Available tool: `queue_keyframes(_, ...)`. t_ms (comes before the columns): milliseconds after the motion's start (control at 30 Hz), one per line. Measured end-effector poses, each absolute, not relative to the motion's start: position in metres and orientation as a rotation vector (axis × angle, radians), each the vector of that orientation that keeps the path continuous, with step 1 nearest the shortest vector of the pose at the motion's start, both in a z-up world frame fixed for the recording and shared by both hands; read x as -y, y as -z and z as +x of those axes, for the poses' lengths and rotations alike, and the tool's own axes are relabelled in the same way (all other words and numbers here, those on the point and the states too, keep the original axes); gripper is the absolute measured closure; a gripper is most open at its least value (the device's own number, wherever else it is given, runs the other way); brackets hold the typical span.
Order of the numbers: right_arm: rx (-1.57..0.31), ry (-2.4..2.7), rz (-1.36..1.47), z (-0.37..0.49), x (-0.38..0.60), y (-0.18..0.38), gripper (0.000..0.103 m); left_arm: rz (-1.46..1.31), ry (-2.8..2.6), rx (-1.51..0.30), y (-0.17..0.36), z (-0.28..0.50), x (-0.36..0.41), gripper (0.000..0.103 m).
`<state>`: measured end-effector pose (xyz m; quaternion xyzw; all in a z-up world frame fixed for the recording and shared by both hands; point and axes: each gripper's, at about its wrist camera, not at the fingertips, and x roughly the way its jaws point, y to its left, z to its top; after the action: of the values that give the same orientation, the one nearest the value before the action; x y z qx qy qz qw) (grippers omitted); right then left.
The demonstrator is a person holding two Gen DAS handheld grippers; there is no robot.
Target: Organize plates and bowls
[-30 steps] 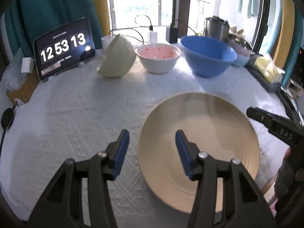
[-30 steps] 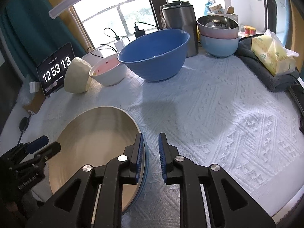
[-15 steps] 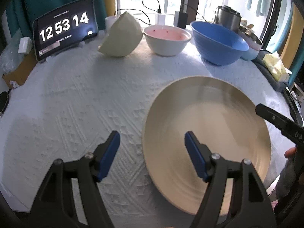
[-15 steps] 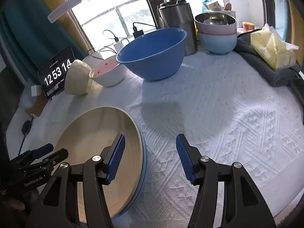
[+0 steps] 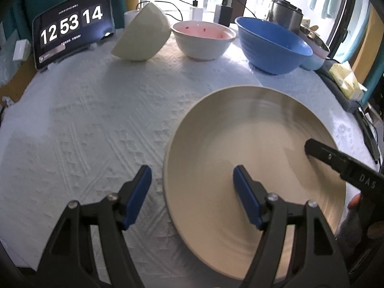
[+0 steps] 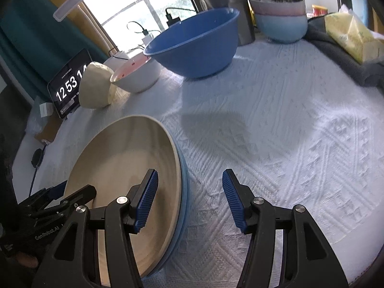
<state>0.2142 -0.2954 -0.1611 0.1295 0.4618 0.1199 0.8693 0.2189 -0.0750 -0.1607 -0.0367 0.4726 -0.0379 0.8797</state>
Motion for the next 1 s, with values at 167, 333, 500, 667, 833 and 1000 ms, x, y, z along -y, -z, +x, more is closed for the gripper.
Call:
queue_keyframes(167,-0.955,-0.255,0.272,0.213,0.296,0.162,0.044,-0.124,0.08,-0.972,0.164,0.219,0.072,0.026)
queue_keyframes(333,-0.947,-0.277,0.27,0.213,0.293,0.162,0.048,-0.156,0.096,-0.979,0.165,0.221,0.07,0.025)
queue_keyframes(500,-0.948,-0.312,0.265,0.212,0.285,0.162,0.054,-0.19,0.141,-0.991,0.166,0.22,0.074,0.026)
queue_keyframes(667,-0.947,-0.324,0.267,0.21,0.278,0.162,0.057,-0.179,0.151,-0.977,0.165,0.218,0.078,0.027)
queue_keyframes(833,-0.947,-0.32,0.264,0.21,0.277,0.163,0.057,-0.191,0.144,-0.971,0.165,0.216,0.072,0.036)
queue_keyframes(1000,-0.951,-0.308,0.263,0.21,0.276,0.163,0.057,-0.198,0.151,-0.969,0.165,0.215,0.067,0.042)
